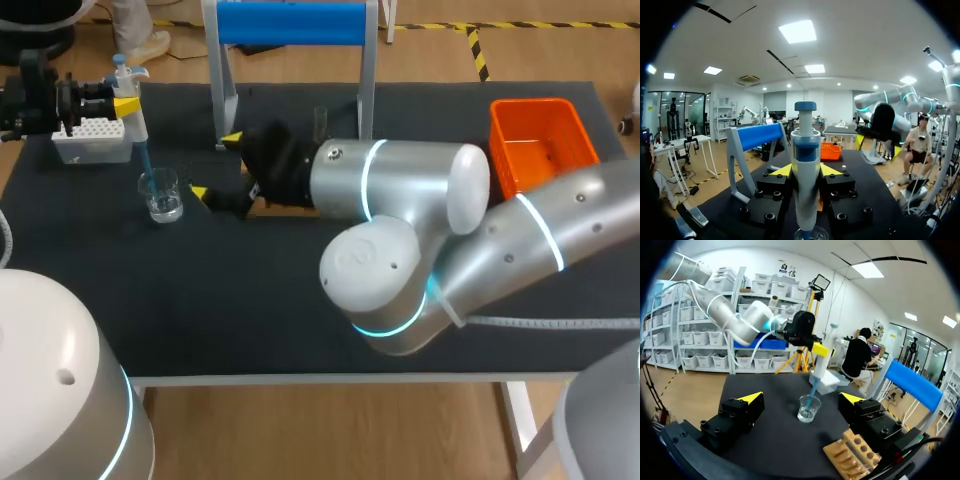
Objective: Invert the test tube, pick up the pipette, mount the tip to pipette, aspirate from beaker and dispense into the tube, eject the tip, return the pipette, and cap with the stopper.
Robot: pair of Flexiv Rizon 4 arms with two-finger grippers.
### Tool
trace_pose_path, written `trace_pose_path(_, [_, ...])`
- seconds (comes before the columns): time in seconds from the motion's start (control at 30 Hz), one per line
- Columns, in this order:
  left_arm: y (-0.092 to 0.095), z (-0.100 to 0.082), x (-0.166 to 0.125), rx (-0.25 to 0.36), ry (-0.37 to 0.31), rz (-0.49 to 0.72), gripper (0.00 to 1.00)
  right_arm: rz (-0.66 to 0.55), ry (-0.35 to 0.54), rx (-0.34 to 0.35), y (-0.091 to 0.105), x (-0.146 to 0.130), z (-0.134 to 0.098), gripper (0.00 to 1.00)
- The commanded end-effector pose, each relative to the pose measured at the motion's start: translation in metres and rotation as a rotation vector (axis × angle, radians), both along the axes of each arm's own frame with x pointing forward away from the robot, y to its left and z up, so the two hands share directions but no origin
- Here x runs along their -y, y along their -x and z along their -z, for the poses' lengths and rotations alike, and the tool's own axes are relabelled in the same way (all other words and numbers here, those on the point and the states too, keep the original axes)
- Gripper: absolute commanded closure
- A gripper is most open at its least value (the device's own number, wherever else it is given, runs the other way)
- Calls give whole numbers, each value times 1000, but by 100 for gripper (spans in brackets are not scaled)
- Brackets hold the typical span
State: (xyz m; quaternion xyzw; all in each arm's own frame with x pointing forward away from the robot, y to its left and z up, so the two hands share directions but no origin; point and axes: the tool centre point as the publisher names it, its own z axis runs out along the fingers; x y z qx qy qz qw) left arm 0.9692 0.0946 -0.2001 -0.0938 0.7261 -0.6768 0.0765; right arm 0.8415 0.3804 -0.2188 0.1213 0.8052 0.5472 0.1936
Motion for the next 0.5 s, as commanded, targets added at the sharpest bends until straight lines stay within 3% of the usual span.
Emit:
trace_pose_path(0.03, [1,-1,1,0,-2,-2,100,-52,109,-65,-10,8,-22,0])
trace_pose_path(0.5, [1,-1,1,0,-2,-2,100,-281,105,-85,-22,2,-68,0])
